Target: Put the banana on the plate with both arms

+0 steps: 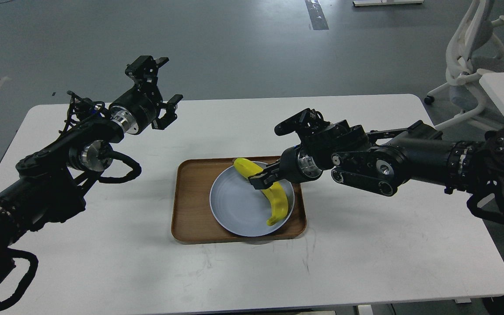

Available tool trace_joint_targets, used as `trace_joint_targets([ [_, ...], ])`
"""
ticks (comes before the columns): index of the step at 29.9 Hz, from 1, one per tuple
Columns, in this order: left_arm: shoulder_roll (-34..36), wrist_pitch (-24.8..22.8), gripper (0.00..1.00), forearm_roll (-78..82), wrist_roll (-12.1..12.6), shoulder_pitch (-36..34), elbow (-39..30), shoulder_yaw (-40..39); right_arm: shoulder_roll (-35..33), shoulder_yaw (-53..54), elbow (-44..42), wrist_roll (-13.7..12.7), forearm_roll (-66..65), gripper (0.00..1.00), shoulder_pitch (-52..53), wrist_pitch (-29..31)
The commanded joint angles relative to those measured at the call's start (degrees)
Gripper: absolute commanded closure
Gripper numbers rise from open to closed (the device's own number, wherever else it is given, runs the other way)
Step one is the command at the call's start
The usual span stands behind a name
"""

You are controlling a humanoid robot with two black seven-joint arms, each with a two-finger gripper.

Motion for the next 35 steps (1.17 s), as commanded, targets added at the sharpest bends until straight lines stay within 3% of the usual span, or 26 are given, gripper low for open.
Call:
trace_joint_targets([
  [1,0.1,0.3,0.02,0.2,0.0,-0.1,0.0,0.1,0.8,0.1,0.0,-0.3,2.0,0.00,-0.1,-0.6],
  [9,0.2,0.0,0.02,-0.2,-0.4,0.0,-0.1,-0.1,-1.4,15.2,-4.2,-0.3,9.2,0.00,-1.3,-1.2],
  [16,-0.1,-0.5,0.02,-0.6,-0.3,1.2,-0.8,-1.0,-8.5,38.8,-5.3,-0.4,41.7,0.00,-10.1,-1.3],
  [20,-0.2,-1.2,0.02,-2.6,0.3,2.4,-1.0,-3.0,-10.5,50.9,-5.4,-0.8,52.3,0.00,-17.4,-1.9],
  [26,0.2,-6.9,0.02,-5.0,0.4,4.6,-1.0,-3.4,-10.9,63.2,-4.9,-3.6,54.8,0.00,-26.5,-1.9],
  [35,1.7,-8.7,0.02,-7.4,0.3,5.5,-1.1,-3.5,-10.7,65.4,-4.7,-3.1,54.8,0.00,-27.7,-1.5],
])
